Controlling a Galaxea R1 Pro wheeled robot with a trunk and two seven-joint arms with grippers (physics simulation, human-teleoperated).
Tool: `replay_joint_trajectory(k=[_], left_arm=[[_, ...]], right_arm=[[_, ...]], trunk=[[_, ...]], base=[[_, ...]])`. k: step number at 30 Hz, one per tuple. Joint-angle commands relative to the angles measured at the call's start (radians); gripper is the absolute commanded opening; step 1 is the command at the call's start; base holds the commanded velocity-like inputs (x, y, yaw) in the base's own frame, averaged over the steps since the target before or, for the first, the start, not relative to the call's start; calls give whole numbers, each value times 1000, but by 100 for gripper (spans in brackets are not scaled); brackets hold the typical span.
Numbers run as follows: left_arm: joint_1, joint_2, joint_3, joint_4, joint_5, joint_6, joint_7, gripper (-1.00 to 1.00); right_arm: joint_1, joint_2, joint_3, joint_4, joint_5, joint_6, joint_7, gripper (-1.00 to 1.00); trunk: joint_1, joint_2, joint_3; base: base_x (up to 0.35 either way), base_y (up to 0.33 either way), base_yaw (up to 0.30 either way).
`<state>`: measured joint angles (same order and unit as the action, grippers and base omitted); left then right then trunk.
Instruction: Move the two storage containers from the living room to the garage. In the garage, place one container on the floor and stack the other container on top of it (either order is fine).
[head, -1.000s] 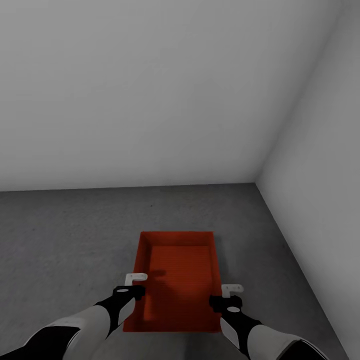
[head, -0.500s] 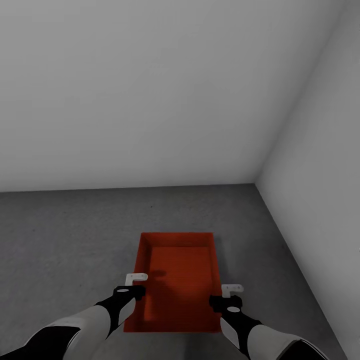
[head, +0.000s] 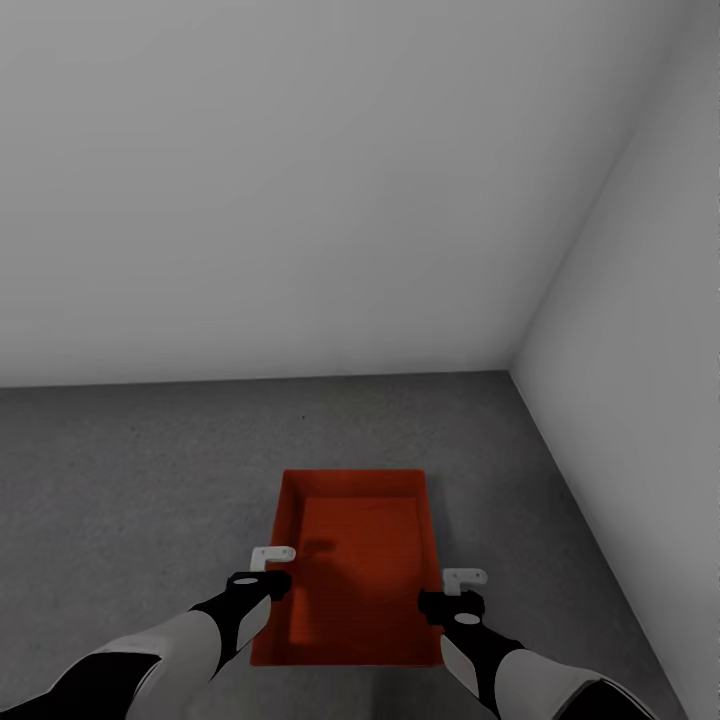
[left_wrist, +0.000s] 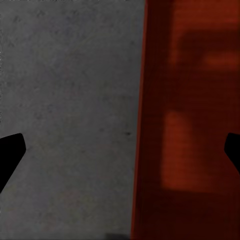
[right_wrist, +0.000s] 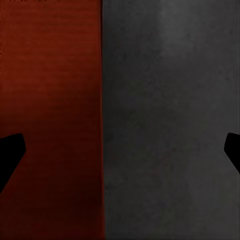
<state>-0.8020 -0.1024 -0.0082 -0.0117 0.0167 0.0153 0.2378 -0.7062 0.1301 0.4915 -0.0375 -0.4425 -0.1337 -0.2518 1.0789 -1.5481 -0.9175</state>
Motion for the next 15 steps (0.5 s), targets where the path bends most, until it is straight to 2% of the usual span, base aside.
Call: replay_joint_trajectory(k=[1, 15], left_arm=[[-1, 0, -1, -1, 2, 2, 4, 100], [0, 0, -1, -1, 2, 2, 6, 100]], right_arm=[[0, 0, 8, 1, -10, -3, -3, 100], [0, 1, 9, 1, -9, -6, -3, 100]], trunk=[[-4, 7, 3], [-58, 105, 46]], base=[[0, 0, 0], [0, 0, 0]])
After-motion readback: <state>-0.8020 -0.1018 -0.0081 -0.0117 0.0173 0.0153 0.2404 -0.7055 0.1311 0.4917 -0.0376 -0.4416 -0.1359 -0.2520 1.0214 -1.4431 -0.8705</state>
